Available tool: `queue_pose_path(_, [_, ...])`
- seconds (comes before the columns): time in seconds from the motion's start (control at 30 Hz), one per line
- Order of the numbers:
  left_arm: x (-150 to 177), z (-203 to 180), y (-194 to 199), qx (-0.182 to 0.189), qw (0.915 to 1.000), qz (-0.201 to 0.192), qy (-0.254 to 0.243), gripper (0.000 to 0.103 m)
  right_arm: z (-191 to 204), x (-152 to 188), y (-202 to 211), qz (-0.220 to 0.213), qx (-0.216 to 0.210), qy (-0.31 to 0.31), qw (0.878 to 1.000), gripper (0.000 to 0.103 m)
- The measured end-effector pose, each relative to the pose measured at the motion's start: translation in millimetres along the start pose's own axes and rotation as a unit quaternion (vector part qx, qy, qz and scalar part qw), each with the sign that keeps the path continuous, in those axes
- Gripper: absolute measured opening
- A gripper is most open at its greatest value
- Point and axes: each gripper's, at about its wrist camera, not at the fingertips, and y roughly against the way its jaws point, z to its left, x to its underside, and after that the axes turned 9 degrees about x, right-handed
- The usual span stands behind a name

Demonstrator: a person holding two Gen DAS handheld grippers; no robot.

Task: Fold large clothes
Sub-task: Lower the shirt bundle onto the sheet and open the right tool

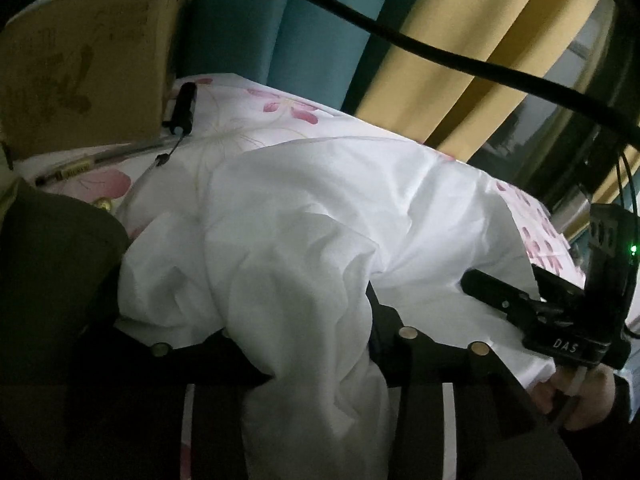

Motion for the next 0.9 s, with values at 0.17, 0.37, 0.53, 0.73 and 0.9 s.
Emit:
queue_pose_path(0.17, [2.3, -1.4, 13.8, -0.032, 0.9994, -0.013, -0.004, 0.047, -7.2, 0.9, 0.3, 0.002, 0.004, -0.006, 1.0, 0.08])
queue_pose_path(0.37, [8.0, -0.4, 30.4, -0.062, 0.9978, -0.021, -0.006, 0.056, -6.7, 1.6, 9.3, 0.002, 0.013, -0.007, 1.0, 0.082])
queue_pose_path(0.53, [10.4, -2.5, 42.1, -0.081, 0.9962, -0.032, -0.007, 0.056, -11.5, 2.6, 23.8, -0.007, 0.028, -0.015, 0.999, 0.083])
queue_pose_path(0.73, [13.0, -2.2, 59.3, -0.112, 0.9925, -0.048, -0.008, 0.057, -19.6, 7.1, 41.8, -0.017, 0.054, -0.023, 0.998, 0.083])
queue_pose_path(0.9, [15.9, -0.7, 70.5, -0.13, 0.9897, -0.06, 0.0, 0.057, -24.3, 14.3, 58.0, -0.024, 0.072, -0.024, 0.997, 0.091])
